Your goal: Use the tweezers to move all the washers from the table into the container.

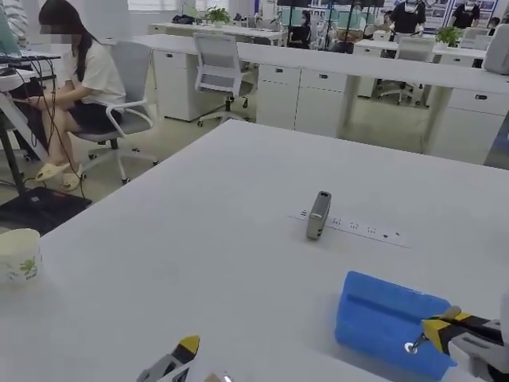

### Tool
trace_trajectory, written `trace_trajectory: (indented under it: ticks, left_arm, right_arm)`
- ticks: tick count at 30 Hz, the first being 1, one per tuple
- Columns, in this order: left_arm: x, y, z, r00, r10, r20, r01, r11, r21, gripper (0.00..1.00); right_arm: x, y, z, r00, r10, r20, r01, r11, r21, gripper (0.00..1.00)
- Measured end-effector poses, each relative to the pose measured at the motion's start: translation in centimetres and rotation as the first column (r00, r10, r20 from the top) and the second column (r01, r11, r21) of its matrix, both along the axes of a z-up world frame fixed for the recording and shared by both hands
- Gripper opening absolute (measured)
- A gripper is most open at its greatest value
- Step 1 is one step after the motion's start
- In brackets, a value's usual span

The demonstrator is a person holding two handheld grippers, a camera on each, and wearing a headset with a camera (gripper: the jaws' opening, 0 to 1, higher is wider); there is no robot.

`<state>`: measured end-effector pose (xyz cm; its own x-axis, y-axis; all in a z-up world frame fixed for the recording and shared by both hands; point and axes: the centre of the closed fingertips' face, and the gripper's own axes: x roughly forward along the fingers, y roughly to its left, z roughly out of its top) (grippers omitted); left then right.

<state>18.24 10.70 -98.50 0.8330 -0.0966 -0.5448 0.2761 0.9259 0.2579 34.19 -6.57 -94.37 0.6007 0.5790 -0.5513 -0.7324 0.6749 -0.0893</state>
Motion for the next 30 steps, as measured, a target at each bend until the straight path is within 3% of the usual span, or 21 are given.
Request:
trace_trajectory:
  ticks: [6, 13, 21, 30]
  left_arm:
    - [0.0, -0.2, -0.1, 1.000, -0.007, -0.004, 0.007, 1.000, 0.003, 0.89]
    - [0.0, -0.1, -0.1, 1.000, -0.006, -0.006, 0.006, 1.000, 0.007, 0.89]
    - [0.0, -0.2, -0.4, 1.000, -0.009, -0.016, 0.009, 1.000, 0.006, 0.89]
    - [-0.2, -0.9, -0.8, 0.998, -0.054, -0.037, 0.055, 0.997, 0.049, 0.88]
  right_arm:
    - [2.0, 0.1, 0.9, 0.999, -0.013, 0.030, 0.013, 1.000, 0.002, 0.02]
    - [4.3, -0.3, 0.1, 0.998, -0.055, 0.033, 0.055, 0.998, -0.008, 0.02]
    - [5.9, -0.8, -2.0, 0.995, -0.095, -0.001, 0.095, 0.995, -0.026, 0.02]
    - [5.5, -0.7, -4.9, 0.995, -0.091, -0.046, 0.087, 0.993, -0.083, 0.01]
